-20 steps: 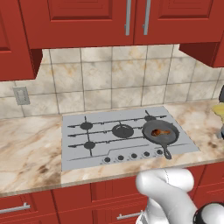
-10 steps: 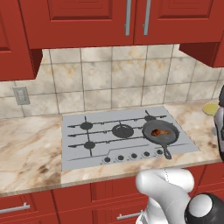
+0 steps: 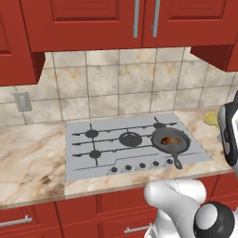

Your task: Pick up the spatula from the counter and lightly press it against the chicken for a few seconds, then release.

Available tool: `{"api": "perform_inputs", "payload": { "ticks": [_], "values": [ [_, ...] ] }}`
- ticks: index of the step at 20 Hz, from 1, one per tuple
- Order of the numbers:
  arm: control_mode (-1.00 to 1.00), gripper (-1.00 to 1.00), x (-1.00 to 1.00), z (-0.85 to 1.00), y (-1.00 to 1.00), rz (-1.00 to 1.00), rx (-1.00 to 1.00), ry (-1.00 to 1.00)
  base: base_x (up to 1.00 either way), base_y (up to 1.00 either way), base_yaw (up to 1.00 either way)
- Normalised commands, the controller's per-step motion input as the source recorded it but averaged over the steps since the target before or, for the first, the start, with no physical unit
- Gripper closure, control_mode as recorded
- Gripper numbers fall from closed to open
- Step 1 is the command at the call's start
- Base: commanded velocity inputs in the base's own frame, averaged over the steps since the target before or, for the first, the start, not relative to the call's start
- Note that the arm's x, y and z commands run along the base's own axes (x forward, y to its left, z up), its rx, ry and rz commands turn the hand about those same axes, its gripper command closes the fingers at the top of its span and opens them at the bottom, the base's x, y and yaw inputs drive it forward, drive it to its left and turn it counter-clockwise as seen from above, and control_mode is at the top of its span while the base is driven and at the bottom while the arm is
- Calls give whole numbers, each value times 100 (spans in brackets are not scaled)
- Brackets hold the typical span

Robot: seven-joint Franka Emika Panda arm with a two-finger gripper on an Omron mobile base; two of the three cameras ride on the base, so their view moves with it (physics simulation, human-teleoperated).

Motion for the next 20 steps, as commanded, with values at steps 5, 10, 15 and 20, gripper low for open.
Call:
{"api": "perform_inputs", "payload": {
  "ticks": [5, 10, 15, 20],
  "values": [
    [-100, 100, 0, 0, 11, 13, 0, 2, 0, 0, 0],
    [-100, 100, 0, 0, 2, 15, 0, 3, 0, 0, 0],
    [-100, 100, 0, 0, 11, 15, 0, 8, 0, 0, 0],
    [-100, 100, 0, 0, 16, 16, 0, 10, 0, 0, 0]
  ]
}}
